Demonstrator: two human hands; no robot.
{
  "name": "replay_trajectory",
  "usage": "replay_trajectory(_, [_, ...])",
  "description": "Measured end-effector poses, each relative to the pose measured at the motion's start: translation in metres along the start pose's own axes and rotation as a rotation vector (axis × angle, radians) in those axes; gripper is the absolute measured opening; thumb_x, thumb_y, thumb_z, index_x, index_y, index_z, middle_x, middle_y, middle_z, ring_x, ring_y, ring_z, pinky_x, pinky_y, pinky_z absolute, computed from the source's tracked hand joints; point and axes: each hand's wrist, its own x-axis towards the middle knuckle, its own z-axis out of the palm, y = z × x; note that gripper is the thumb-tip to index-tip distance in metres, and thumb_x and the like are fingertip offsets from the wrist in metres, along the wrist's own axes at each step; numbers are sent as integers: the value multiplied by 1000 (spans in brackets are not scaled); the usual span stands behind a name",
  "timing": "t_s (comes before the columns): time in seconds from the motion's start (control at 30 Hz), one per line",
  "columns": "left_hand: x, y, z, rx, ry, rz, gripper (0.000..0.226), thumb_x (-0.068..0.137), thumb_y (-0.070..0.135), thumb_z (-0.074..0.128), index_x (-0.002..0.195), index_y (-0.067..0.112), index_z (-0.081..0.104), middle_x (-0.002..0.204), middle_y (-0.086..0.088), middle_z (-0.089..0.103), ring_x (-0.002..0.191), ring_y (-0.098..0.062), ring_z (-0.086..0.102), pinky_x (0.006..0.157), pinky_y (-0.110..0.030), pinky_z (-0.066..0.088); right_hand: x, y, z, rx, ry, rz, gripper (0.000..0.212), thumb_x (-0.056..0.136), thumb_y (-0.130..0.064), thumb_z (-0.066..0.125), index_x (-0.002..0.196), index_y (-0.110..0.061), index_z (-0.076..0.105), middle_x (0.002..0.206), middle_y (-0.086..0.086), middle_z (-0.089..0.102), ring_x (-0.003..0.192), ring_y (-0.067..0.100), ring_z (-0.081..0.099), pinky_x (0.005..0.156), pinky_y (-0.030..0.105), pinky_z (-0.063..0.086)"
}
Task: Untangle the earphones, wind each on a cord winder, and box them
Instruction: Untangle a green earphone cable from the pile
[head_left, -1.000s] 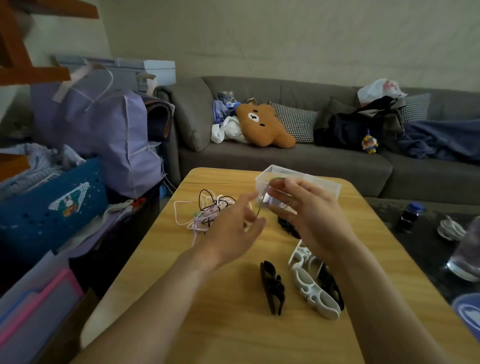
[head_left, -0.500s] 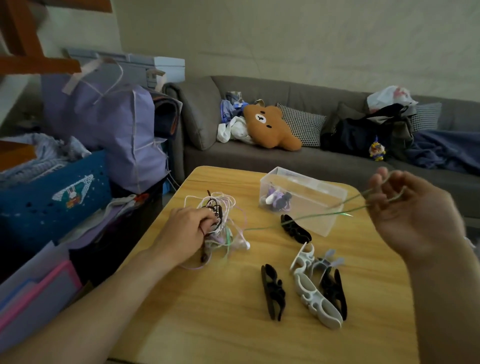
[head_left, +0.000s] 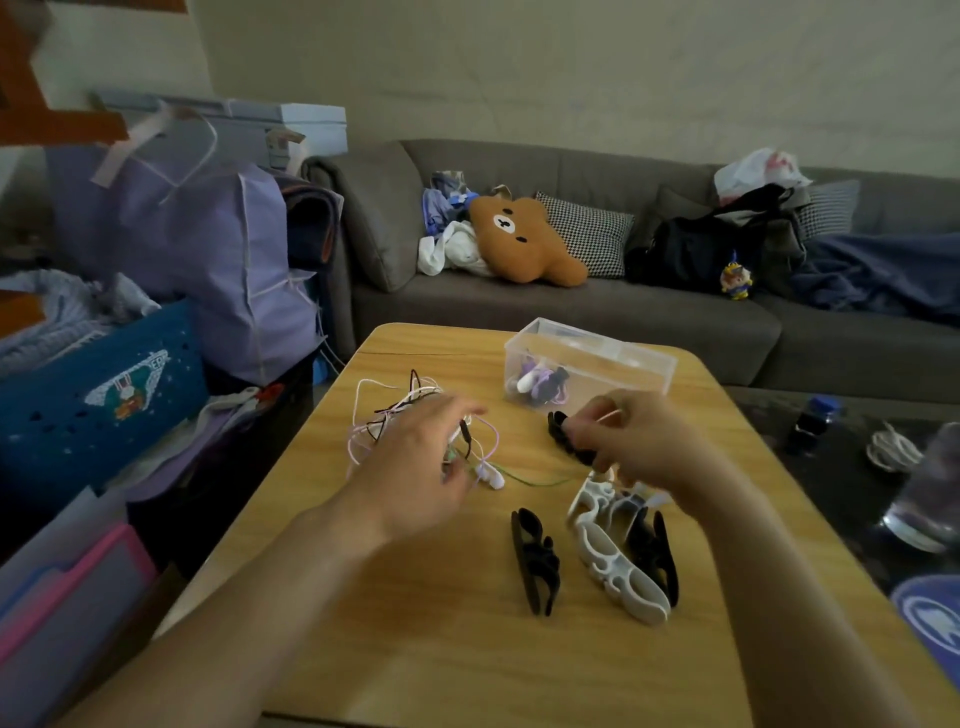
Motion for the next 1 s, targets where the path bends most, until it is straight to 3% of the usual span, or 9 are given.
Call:
replay_trajectory(0.1, [-2, -1, 27, 126, -284, -24, 60, 102, 13, 45, 155, 32, 26, 161, 9, 26, 150, -8, 12, 124, -33, 5, 12, 6, 29, -259, -59, -42, 39, 86, -32, 76, 121, -19, 63, 112, -1, 67, 95, 12, 62, 81, 26, 50])
replay_trajectory(0.17, [-1, -7, 39, 301, -347, -5, 53, 104, 19, 39, 155, 29, 27, 160, 7, 30, 150, -13, 15, 123, -34, -2, 19, 12, 42, -399, -81, -71, 49, 85, -30, 76, 131, -24, 60, 113, -1, 68, 99, 14, 62, 85, 26, 50])
replay_trajectory(0.3, [8, -10, 46, 432, -233, 2, 34, 103, 30, 42, 135, 25, 54, 133, 4, 48, 129, -19, 37, 110, -35, 23, 31, 23, 57, -559, -36, -56, 36, 84, -22, 70, 120, -27, 67, 104, -3, 68, 91, 15, 64, 80, 31, 57])
replay_trajectory(0.43, [9, -10, 49, 439, -217, -33, 30, 103, 34, 41, 119, 22, 63, 120, 5, 51, 117, -18, 37, 99, -32, 27, 39, 28, 62, -593, 14, -51, 14, 87, -25, 68, 99, -19, 73, 88, -1, 70, 78, 15, 66, 73, 36, 62])
replay_trajectory(0.5, [8, -9, 45, 417, -183, -48, 29, 102, 37, 43, 115, 22, 64, 115, 5, 53, 115, -18, 38, 98, -33, 30, 37, 23, 55, -440, 53, -90, 14, 93, -25, 64, 96, -15, 74, 84, 1, 70, 73, 13, 64, 70, 32, 59])
replay_trajectory(0.6, [9, -3, 32, 332, -130, -138, 34, 100, 48, 44, 103, 22, 65, 103, 4, 52, 107, -17, 39, 92, -35, 34, 23, 3, 34, 50, 146, -95, 26, 103, -27, 53, 95, -6, 68, 74, 3, 61, 64, 14, 53, 64, 29, 47])
replay_trajectory(0.8, [8, -8, 20, 288, -108, -201, 36, 102, 50, 39, 105, 22, 61, 109, 4, 45, 109, -17, 37, 93, -35, 38, -1, -20, -3, 1060, 185, -173, 27, 109, -20, 37, 102, -6, 58, 100, 11, 72, 98, 26, 72, 88, 44, 57])
replay_trajectory(0.9, [6, -12, 18, 300, -147, -199, 31, 102, 47, 41, 106, 21, 58, 111, 5, 47, 109, -17, 42, 90, -35, 38, -3, -21, -11, 1440, 231, -219, 23, 109, -18, 38, 94, -8, 54, 75, 6, 64, 64, 19, 67, 66, 37, 59])
replay_trajectory(1.0, [6, -13, 16, 242, -106, -203, 25, 101, 42, 48, 101, 20, 59, 105, 7, 53, 104, -16, 48, 85, -35, 39, -1, -17, -15, 1285, 307, -192, 22, 104, -14, 47, 82, -17, 51, 61, -2, 44, 42, 7, 32, 39, 20, 31])
